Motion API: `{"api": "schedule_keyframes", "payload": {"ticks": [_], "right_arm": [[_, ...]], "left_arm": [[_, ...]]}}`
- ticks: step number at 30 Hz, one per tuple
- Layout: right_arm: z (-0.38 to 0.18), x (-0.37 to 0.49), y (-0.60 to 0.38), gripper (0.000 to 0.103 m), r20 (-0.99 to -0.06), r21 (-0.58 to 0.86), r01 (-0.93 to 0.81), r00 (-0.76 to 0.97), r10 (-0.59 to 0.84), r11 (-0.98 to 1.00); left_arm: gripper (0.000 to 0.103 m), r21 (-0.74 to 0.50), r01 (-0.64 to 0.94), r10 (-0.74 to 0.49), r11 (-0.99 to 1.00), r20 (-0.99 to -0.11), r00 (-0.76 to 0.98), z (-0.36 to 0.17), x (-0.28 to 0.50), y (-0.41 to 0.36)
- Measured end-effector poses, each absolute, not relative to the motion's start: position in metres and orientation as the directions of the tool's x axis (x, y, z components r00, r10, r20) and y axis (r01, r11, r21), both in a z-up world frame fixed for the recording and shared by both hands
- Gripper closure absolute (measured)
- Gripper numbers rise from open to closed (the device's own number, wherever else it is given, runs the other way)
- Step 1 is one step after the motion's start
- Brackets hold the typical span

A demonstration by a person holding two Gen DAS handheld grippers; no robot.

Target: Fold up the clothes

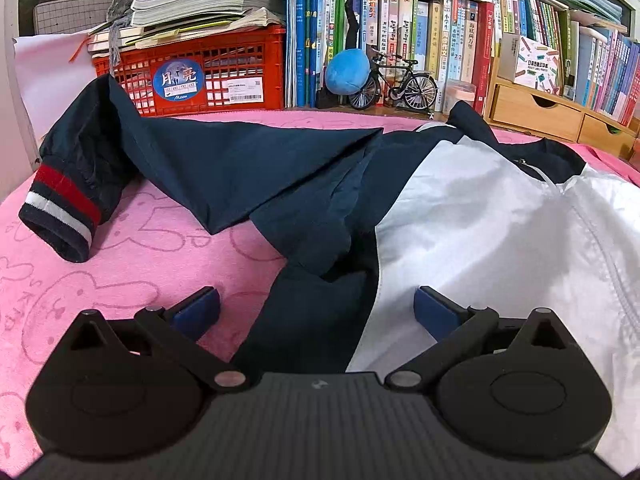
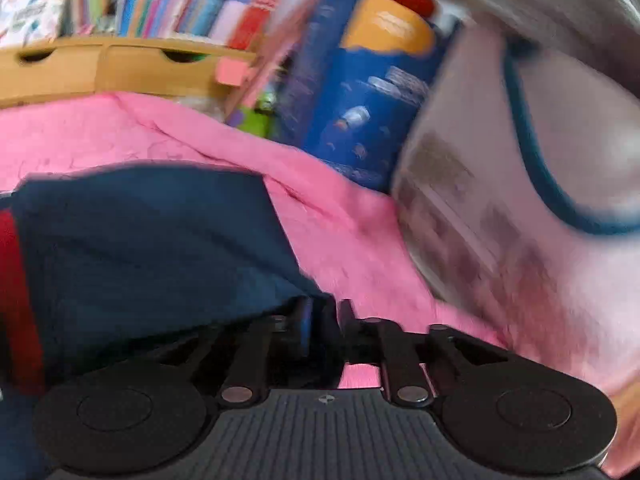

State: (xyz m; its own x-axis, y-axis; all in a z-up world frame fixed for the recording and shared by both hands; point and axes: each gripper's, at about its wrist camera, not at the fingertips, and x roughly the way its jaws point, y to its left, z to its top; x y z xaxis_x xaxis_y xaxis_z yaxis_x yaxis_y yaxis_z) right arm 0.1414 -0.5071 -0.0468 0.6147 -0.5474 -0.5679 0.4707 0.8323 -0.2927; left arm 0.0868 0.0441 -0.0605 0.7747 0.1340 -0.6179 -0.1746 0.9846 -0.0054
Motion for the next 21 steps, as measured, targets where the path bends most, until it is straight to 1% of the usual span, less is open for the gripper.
{"api": "schedule_keyframes", "payload": {"ticks": [1,2,4,7,9,11,13,14,16,17,19,21], "right_arm": [[-0.040,0.129,-0.509,0.010,-0.561,-0.262,0.494,0.621,-0.547,0.829],[-0.031,0.116,-0.508,0.001,-0.541,-0.232,0.521,0.633,-0.554,0.822],[-0.012,0.089,-0.501,0.000,-0.484,-0.192,0.534,0.678,-0.553,0.823],[0.019,0.056,-0.475,0.000,-0.402,-0.160,0.488,0.762,-0.508,0.858],[0.036,0.044,-0.451,0.000,-0.370,-0.099,0.374,0.846,-0.383,0.922],[0.047,0.042,-0.419,0.000,-0.351,-0.028,0.206,0.914,-0.202,0.978],[0.045,0.054,-0.382,0.000,-0.363,0.029,0.058,0.931,-0.043,0.998],[0.041,0.062,-0.362,0.000,-0.377,0.050,-0.001,0.926,0.020,0.999],[0.028,0.084,-0.317,0.000,-0.417,0.100,-0.105,0.898,0.138,0.989],[0.020,0.095,-0.294,0.000,-0.436,0.127,-0.148,0.880,0.189,0.981],[0.007,0.112,-0.254,0.000,-0.466,0.167,-0.206,0.846,0.261,0.964],[-0.004,0.118,-0.219,0.000,-0.500,0.160,-0.244,0.815,0.292,0.956]], "left_arm": [[0.000,-0.010,-0.177,0.133,0.984,-0.618,0.775,-0.059,0.085,0.045],[0.000,-0.019,-0.182,0.132,0.983,-0.620,0.773,-0.058,0.083,0.047],[0.000,-0.045,-0.187,0.120,0.981,-0.615,0.779,-0.052,0.076,0.052],[0.000,-0.121,-0.195,0.096,0.973,-0.559,0.823,-0.033,0.057,0.075],[0.000,-0.164,-0.254,0.133,0.953,-0.526,0.840,-0.022,0.047,0.099],[0.000,-0.218,-0.336,0.186,0.916,-0.513,0.838,-0.015,0.042,0.131],[0.000,-0.316,-0.445,0.228,0.838,-0.537,0.812,-0.018,0.040,0.169],[0.000,-0.387,-0.491,0.227,0.781,-0.556,0.800,-0.023,0.040,0.187],[0.000,-0.562,-0.543,0.151,0.624,-0.594,0.790,-0.035,0.042,0.222],[0.000,-0.620,-0.535,0.128,0.574,-0.578,0.806,-0.037,0.042,0.231],[0.000,-0.671,-0.495,0.087,0.552,-0.544,0.834,-0.031,0.048,0.237],[0.000,-0.714,-0.440,0.002,0.545,-0.523,0.852,-0.026,0.061,0.235]]}}
